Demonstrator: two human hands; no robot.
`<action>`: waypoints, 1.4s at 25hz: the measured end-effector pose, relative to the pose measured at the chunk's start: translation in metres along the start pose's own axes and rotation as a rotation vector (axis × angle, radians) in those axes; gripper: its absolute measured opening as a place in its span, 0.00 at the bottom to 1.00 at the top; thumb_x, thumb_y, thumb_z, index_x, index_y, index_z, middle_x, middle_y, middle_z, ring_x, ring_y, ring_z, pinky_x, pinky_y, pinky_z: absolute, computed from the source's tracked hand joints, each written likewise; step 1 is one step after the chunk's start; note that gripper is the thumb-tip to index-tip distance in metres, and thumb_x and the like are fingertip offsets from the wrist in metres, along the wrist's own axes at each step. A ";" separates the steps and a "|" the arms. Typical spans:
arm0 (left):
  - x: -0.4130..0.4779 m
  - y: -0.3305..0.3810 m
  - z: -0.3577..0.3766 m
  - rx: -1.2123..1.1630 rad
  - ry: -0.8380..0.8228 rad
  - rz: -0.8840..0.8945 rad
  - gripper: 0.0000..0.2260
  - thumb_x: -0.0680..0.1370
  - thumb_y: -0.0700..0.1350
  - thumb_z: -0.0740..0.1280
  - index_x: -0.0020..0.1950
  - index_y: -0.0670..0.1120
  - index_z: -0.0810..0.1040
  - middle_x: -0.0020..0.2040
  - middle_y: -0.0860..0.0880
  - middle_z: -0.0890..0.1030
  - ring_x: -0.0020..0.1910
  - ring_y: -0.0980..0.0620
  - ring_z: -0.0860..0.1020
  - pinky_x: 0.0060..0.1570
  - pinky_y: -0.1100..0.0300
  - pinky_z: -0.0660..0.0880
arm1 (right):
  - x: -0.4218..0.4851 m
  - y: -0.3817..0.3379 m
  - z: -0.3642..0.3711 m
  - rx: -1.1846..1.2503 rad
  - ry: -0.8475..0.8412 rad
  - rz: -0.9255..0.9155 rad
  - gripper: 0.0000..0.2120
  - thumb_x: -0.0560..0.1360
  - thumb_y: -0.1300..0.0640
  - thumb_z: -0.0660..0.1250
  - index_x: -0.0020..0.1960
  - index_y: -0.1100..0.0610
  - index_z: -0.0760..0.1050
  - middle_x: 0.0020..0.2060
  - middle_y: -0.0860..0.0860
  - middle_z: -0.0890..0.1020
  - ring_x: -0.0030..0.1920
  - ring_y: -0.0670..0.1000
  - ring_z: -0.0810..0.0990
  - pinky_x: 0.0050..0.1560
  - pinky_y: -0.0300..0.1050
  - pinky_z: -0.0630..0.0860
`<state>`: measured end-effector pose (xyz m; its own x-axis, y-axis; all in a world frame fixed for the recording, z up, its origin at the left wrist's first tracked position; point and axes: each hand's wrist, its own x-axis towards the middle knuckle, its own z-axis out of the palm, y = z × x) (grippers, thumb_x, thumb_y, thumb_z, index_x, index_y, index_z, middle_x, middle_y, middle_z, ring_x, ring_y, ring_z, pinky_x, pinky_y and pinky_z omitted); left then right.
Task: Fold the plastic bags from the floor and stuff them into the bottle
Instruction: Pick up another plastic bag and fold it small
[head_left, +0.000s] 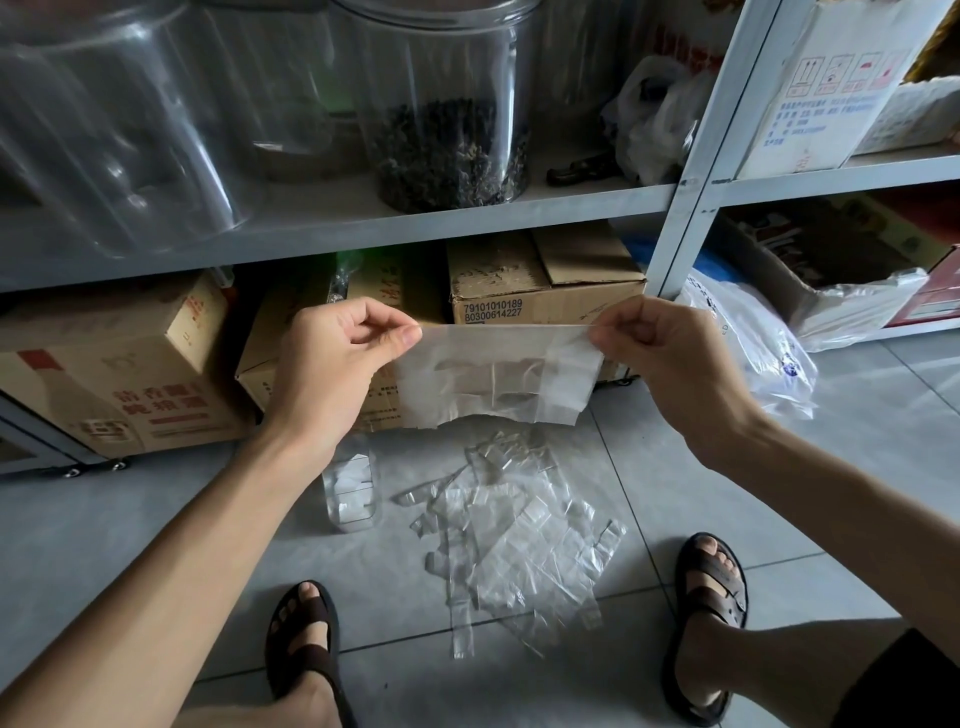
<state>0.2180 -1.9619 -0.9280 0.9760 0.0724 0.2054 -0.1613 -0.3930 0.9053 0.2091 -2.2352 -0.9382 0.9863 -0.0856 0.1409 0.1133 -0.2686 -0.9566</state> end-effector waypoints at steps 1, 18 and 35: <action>0.000 0.001 0.000 -0.004 -0.003 -0.002 0.05 0.75 0.40 0.74 0.42 0.50 0.84 0.40 0.53 0.86 0.42 0.56 0.84 0.48 0.62 0.78 | 0.000 0.000 0.001 0.004 0.001 -0.012 0.05 0.74 0.65 0.72 0.42 0.55 0.81 0.37 0.47 0.84 0.38 0.44 0.79 0.43 0.37 0.74; 0.002 -0.003 -0.012 0.025 0.023 -0.041 0.05 0.78 0.41 0.71 0.44 0.49 0.86 0.40 0.51 0.86 0.41 0.49 0.85 0.50 0.46 0.82 | 0.001 -0.002 0.005 -0.021 0.032 -0.059 0.06 0.72 0.64 0.74 0.40 0.54 0.81 0.36 0.54 0.85 0.37 0.51 0.80 0.45 0.52 0.77; -0.007 0.009 0.030 0.608 -0.452 0.190 0.06 0.73 0.54 0.75 0.48 0.56 0.85 0.40 0.54 0.85 0.41 0.52 0.83 0.41 0.51 0.79 | -0.012 -0.013 0.027 -0.306 -0.122 -0.256 0.04 0.73 0.64 0.74 0.42 0.56 0.82 0.34 0.41 0.83 0.36 0.39 0.81 0.37 0.27 0.71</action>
<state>0.2145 -1.9937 -0.9330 0.9257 -0.3755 0.0465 -0.3504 -0.8042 0.4801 0.1994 -2.2048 -0.9339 0.9400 0.1299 0.3156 0.3340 -0.5405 -0.7722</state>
